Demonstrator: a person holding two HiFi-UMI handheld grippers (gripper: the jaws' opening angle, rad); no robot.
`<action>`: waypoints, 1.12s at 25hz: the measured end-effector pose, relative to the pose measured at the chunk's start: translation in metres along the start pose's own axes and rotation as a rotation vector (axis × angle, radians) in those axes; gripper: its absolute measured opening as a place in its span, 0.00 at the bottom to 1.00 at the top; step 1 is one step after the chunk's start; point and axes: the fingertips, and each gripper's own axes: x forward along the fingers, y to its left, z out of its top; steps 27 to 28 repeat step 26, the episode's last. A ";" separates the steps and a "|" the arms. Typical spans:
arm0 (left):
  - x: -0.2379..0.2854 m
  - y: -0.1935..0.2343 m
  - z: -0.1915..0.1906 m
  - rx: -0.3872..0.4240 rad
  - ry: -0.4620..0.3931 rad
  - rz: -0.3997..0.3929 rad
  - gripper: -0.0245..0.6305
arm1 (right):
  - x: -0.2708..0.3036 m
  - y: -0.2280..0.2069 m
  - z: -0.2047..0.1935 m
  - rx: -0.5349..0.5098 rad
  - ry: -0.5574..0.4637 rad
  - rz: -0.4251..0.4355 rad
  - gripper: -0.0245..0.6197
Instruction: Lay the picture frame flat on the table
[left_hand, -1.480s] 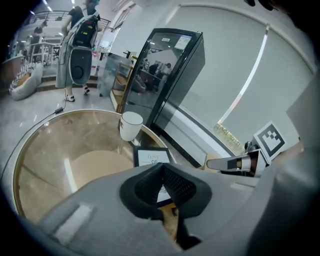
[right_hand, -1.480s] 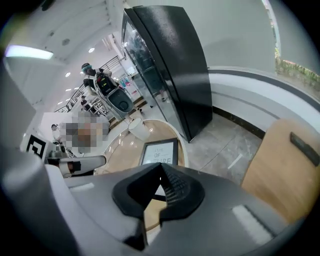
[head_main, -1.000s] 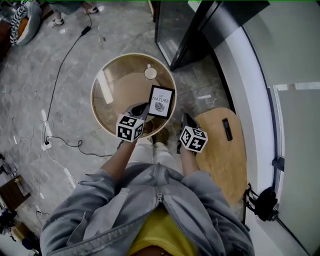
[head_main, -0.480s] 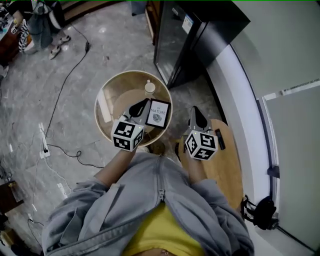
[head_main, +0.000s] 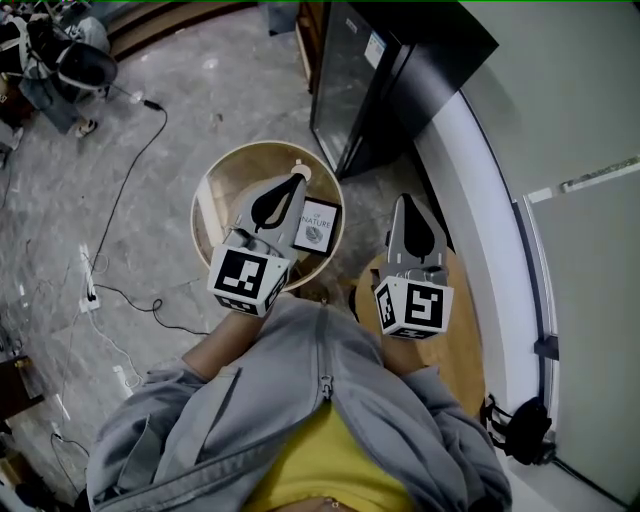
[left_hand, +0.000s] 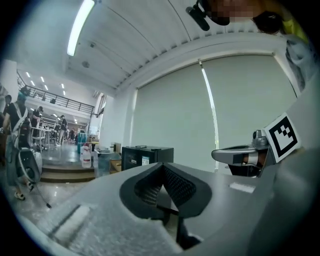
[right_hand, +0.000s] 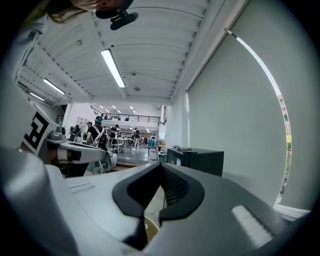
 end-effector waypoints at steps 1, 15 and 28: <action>-0.001 -0.003 0.007 0.012 -0.015 0.001 0.04 | -0.001 0.001 0.006 -0.006 -0.015 0.010 0.04; -0.010 -0.028 0.021 0.033 -0.055 0.032 0.04 | -0.017 -0.005 0.004 -0.020 -0.025 0.074 0.04; -0.016 -0.049 0.017 0.032 -0.059 0.025 0.04 | -0.035 -0.011 0.005 -0.016 -0.041 0.082 0.04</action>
